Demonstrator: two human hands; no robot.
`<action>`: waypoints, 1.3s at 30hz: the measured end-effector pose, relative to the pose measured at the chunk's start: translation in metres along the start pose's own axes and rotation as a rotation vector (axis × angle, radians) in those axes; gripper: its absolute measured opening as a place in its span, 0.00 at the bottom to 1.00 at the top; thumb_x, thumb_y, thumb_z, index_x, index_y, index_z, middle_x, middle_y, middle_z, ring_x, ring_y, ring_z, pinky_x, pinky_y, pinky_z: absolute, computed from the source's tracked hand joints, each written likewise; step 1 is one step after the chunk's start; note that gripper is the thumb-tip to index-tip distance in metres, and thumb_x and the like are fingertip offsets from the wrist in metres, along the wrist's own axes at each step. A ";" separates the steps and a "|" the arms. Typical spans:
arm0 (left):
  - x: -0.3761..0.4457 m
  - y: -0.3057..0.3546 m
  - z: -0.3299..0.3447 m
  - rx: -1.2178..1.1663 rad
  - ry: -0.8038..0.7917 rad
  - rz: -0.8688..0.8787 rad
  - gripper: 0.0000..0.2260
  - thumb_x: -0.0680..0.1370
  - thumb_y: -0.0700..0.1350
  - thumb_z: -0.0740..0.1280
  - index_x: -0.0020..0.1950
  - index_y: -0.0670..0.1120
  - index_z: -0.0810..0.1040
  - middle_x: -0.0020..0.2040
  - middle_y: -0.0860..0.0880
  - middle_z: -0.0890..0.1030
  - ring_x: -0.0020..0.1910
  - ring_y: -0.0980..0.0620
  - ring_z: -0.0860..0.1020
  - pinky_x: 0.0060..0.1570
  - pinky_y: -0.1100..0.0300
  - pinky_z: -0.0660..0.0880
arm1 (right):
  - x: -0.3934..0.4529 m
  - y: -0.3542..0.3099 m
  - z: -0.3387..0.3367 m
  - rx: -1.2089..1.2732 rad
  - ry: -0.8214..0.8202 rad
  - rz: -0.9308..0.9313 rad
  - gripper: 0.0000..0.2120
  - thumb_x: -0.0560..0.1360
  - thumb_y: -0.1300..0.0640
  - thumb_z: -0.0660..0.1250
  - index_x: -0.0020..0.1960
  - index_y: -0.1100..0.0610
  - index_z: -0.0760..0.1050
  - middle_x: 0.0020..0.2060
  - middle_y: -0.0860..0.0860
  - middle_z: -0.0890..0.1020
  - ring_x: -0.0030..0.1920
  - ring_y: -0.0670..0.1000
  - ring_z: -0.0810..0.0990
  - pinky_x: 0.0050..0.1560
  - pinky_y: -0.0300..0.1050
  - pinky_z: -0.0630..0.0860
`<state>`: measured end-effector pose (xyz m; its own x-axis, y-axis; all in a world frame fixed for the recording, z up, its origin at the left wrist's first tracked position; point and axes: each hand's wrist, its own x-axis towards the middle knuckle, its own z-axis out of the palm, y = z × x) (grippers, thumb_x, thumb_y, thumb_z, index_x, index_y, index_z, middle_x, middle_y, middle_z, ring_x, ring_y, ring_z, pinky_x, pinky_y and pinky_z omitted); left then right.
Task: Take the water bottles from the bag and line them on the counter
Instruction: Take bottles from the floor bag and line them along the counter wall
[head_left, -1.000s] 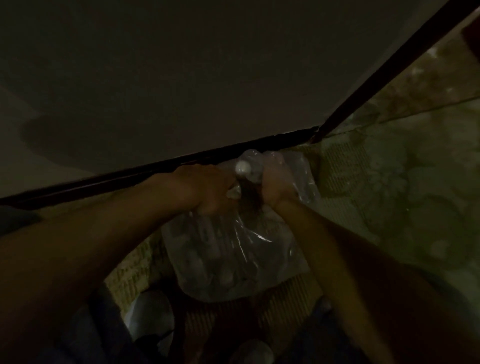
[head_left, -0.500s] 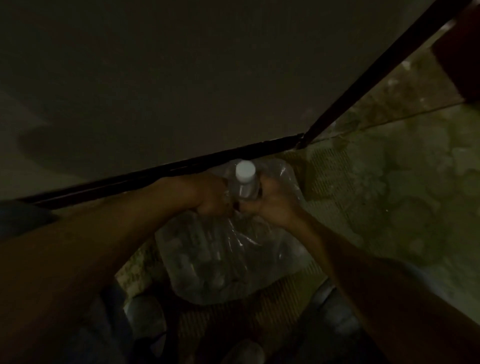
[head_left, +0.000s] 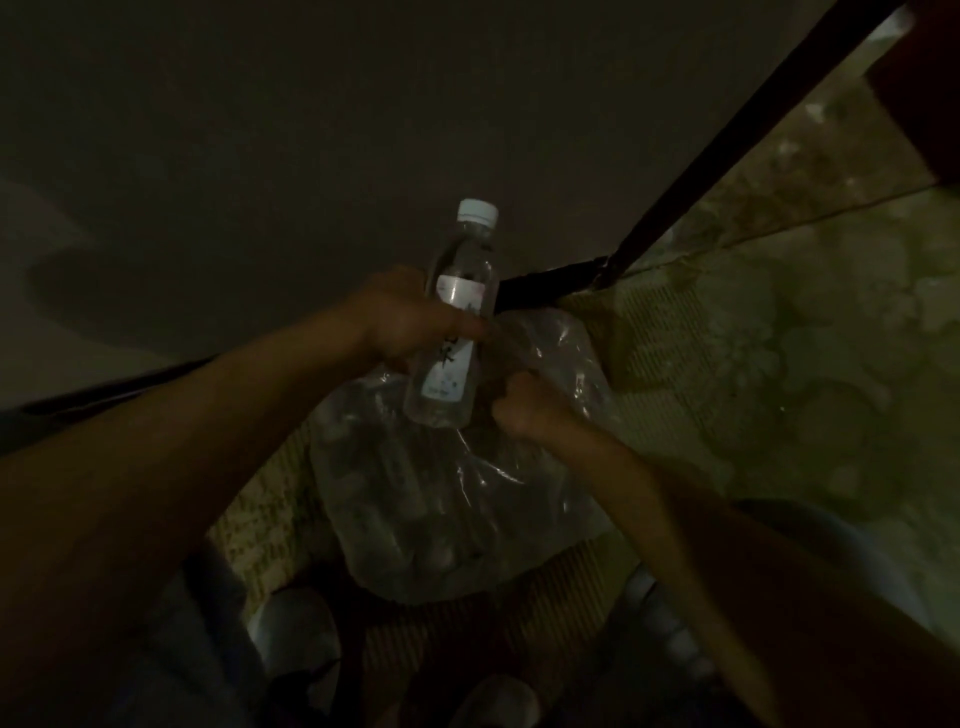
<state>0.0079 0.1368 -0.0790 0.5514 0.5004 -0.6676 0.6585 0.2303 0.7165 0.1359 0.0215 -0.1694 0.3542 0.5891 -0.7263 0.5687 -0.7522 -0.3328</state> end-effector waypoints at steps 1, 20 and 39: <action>-0.001 0.001 0.001 0.003 -0.009 -0.002 0.17 0.74 0.47 0.73 0.62 0.47 0.77 0.54 0.46 0.82 0.51 0.48 0.82 0.43 0.55 0.79 | 0.008 0.002 0.004 -0.094 -0.010 -0.020 0.16 0.77 0.55 0.63 0.62 0.60 0.75 0.59 0.57 0.78 0.59 0.59 0.77 0.62 0.55 0.74; 0.004 -0.019 0.025 0.254 -0.045 0.037 0.19 0.66 0.52 0.79 0.54 0.48 0.83 0.50 0.49 0.84 0.49 0.51 0.83 0.54 0.50 0.80 | 0.044 0.026 0.021 0.144 0.157 0.096 0.18 0.78 0.55 0.64 0.67 0.57 0.72 0.64 0.56 0.75 0.64 0.57 0.74 0.67 0.52 0.70; -0.144 0.016 0.018 -0.435 0.058 -0.079 0.06 0.75 0.45 0.74 0.51 0.49 0.81 0.49 0.47 0.86 0.49 0.50 0.85 0.51 0.53 0.82 | -0.166 -0.071 -0.107 -0.020 0.413 -0.086 0.22 0.74 0.49 0.70 0.63 0.59 0.73 0.56 0.51 0.76 0.56 0.51 0.74 0.53 0.42 0.72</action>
<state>-0.0513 0.0534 0.0251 0.4703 0.5100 -0.7202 0.4142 0.5930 0.6905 0.1156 0.0090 0.0389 0.5704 0.7215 -0.3925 0.6223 -0.6915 -0.3667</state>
